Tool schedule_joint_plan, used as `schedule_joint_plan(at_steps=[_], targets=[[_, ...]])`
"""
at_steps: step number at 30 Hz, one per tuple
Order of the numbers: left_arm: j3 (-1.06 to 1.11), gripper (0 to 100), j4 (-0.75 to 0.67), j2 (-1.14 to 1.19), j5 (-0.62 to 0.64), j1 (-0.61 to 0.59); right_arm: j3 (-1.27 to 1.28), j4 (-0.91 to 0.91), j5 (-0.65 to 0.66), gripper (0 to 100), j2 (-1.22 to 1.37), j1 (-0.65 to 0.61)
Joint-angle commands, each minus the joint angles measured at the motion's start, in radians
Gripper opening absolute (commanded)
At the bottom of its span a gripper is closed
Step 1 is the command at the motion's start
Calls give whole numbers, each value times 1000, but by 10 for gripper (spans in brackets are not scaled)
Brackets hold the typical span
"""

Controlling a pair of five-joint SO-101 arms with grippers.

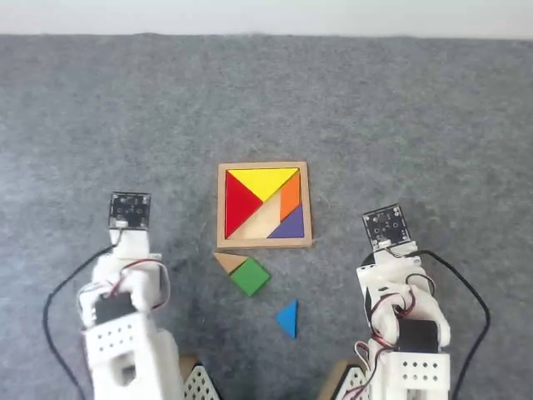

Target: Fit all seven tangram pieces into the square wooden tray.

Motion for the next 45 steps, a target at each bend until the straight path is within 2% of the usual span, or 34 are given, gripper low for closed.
schedule_joint_plan(at_steps=[1,5,7,10,13,17,19,25,29,33,37,45], targets=[[65,11,58,-299,60,43,-57,8,29,8,-10,8],[61,11,261,-532,60,55,-55,35,37,8,-10,-58],[61,11,321,-525,57,106,-55,54,68,8,-10,-97],[62,11,322,-482,57,170,-55,76,94,8,-10,-173],[64,11,325,-485,55,176,-55,87,106,8,-10,-262],[64,12,373,-486,55,178,-146,160,176,9,1,-476],[62,12,373,-486,55,178,-166,160,176,17,1,-538],[62,12,371,-486,55,180,-153,140,184,173,2,-510],[62,12,371,-486,55,180,-190,102,175,170,2,-510],[62,12,371,-486,55,180,-204,18,17,169,44,-506],[62,12,371,-486,55,180,-293,-2,5,169,228,-495],[62,12,371,-486,55,178,-344,-219,6,169,676,-426]])
